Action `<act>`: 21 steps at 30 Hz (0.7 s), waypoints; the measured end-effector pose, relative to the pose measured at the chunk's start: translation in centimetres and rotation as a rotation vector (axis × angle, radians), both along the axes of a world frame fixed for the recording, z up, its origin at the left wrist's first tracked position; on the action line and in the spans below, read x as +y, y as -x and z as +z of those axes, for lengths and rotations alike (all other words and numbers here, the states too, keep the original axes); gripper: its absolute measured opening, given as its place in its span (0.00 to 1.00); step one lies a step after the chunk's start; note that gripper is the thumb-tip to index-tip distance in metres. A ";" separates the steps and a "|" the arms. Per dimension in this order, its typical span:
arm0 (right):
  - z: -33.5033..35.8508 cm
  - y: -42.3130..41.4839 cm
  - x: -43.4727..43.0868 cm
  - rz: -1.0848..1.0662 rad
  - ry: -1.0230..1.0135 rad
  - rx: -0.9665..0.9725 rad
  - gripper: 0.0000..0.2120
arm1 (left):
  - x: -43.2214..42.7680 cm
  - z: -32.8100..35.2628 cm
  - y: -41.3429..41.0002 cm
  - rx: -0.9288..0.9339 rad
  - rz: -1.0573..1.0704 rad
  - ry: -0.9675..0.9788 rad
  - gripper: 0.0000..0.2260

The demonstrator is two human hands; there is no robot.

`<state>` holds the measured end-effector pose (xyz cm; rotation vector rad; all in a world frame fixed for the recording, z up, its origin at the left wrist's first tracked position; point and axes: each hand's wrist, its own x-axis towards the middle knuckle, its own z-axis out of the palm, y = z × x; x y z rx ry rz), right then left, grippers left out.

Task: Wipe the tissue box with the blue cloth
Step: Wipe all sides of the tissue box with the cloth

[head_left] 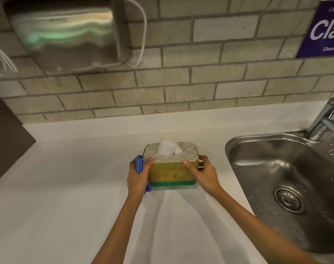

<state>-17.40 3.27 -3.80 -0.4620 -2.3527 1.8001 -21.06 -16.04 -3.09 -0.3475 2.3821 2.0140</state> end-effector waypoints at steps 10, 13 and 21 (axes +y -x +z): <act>2.0 0.4 1.2 0.077 -0.068 -0.227 0.54 | -1.3 3.2 2.3 -0.109 -0.113 0.443 0.23; 2.0 1.1 1.5 0.092 0.004 -0.225 0.55 | -1.0 3.8 2.8 -0.111 -0.129 0.480 0.24; 0.4 3.1 1.4 0.077 0.316 -0.140 0.35 | 0.9 2.6 0.9 0.144 -0.014 0.307 0.23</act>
